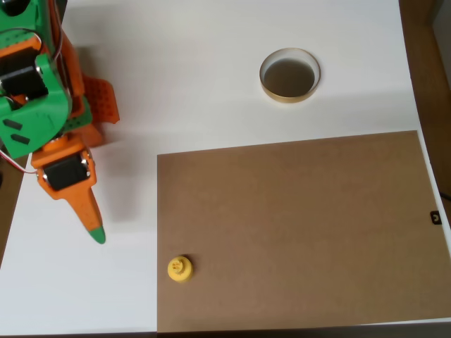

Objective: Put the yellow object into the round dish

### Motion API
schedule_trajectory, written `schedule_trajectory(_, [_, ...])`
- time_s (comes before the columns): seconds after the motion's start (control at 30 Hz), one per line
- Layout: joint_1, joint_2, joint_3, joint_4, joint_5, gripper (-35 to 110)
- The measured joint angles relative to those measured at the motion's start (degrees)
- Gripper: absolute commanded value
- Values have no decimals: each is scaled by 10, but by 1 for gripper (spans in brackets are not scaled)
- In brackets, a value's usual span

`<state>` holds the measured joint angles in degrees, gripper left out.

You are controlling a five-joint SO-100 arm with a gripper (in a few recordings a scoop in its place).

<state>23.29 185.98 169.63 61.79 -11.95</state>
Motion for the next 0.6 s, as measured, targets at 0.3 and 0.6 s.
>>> schedule_trajectory(0.3, [-59,-1,-45,9,-18,18])
schedule_trajectory(0.6, [-91,-118,-111,-14,-18,17])
